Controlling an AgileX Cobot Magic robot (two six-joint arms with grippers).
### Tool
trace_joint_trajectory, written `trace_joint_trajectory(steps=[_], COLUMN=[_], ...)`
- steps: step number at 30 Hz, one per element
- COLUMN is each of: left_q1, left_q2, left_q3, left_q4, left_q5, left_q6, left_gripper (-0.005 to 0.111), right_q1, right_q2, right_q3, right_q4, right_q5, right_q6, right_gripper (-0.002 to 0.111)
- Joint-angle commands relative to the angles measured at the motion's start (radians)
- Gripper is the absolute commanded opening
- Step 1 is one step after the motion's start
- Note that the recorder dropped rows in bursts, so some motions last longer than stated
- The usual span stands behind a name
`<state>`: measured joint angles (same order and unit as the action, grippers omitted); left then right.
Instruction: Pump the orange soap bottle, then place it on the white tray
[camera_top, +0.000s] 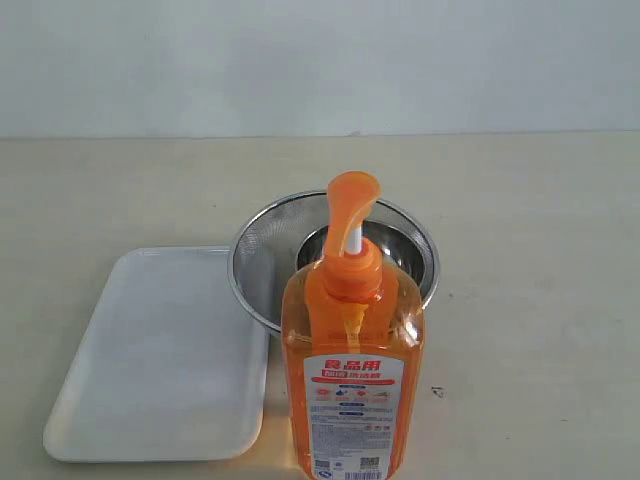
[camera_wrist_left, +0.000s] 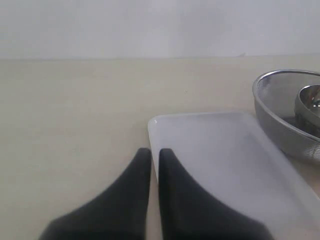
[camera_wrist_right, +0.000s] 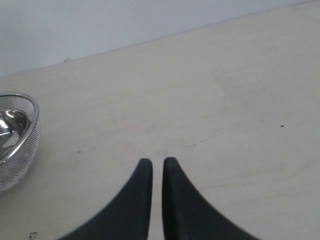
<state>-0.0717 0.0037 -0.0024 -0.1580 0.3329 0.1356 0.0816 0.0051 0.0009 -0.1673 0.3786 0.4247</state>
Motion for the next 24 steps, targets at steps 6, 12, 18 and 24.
trace_joint_trajectory(steps=[6, 12, 18, 24], left_q1=[-0.009, -0.009, -0.009, -0.009], left_q2=[-0.004, -0.004, -0.004, -0.004], left_q3=[0.002, 0.002, 0.002, 0.002], left_q4=[0.002, 0.002, 0.002, 0.002], left_q5=[-0.003, -0.003, -0.003, -0.003], left_q6=[0.004, 0.004, 0.004, 0.004], left_gripper=[0.005, 0.005, 0.005, 0.005], right_q1=[-0.002, -0.002, -0.002, -0.002], right_q2=[-0.005, -0.005, -0.005, -0.005], right_q3=[-0.011, -0.134, -0.228, -0.254], right_q4=[0.03, 0.044, 0.129, 0.228], right_q5=[-0.116, -0.097, -0.056, -0.076], right_q6=[0.019, 0.019, 0.024, 0.026], right_gripper=[0.003, 0.003, 0.003, 0.003])
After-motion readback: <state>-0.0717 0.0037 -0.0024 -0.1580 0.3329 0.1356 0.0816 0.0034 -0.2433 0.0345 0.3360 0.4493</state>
